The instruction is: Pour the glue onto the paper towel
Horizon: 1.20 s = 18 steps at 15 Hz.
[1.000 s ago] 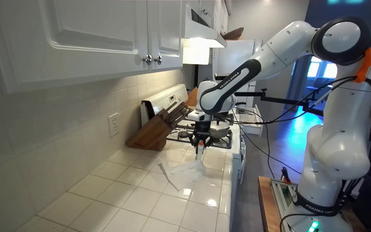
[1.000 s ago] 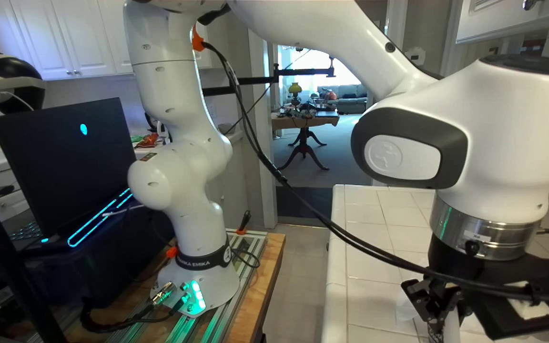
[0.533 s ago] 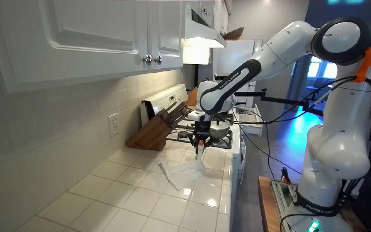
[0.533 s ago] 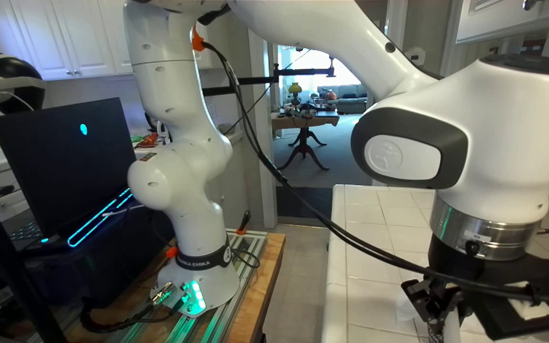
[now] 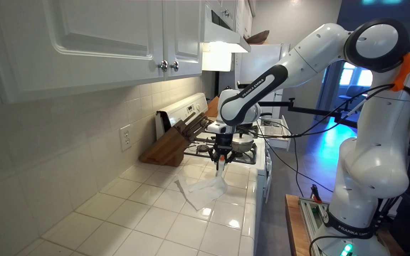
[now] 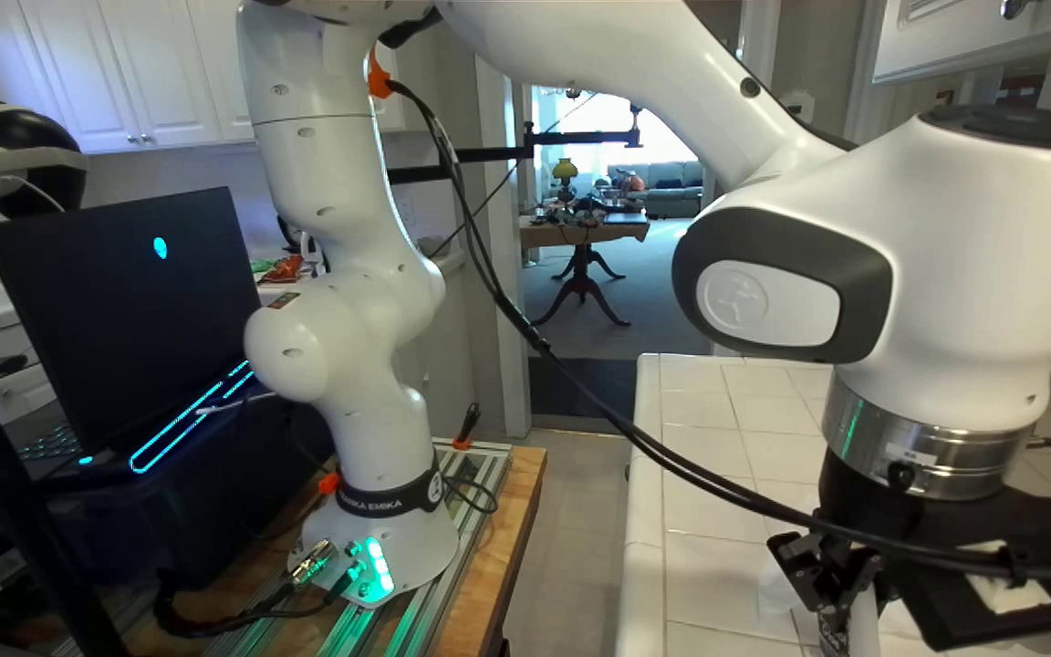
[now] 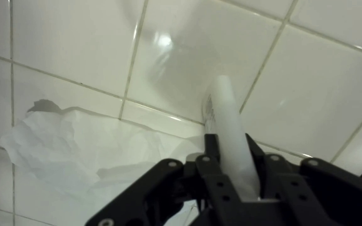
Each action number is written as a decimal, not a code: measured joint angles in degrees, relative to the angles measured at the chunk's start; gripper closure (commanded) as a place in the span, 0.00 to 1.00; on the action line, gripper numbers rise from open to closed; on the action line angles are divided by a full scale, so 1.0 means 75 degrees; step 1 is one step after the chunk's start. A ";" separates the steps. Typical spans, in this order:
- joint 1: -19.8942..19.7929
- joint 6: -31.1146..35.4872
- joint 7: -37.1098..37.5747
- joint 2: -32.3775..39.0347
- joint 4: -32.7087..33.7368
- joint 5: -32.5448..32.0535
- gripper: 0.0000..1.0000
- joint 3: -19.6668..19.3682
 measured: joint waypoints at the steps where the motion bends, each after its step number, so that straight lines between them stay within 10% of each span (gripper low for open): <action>1: 0.0000 -0.0029 -0.0049 0.0000 0.0005 0.0098 0.94 0.0003; 18: -0.0084 -0.0867 -0.0431 0.0014 0.0282 0.0671 0.94 0.0003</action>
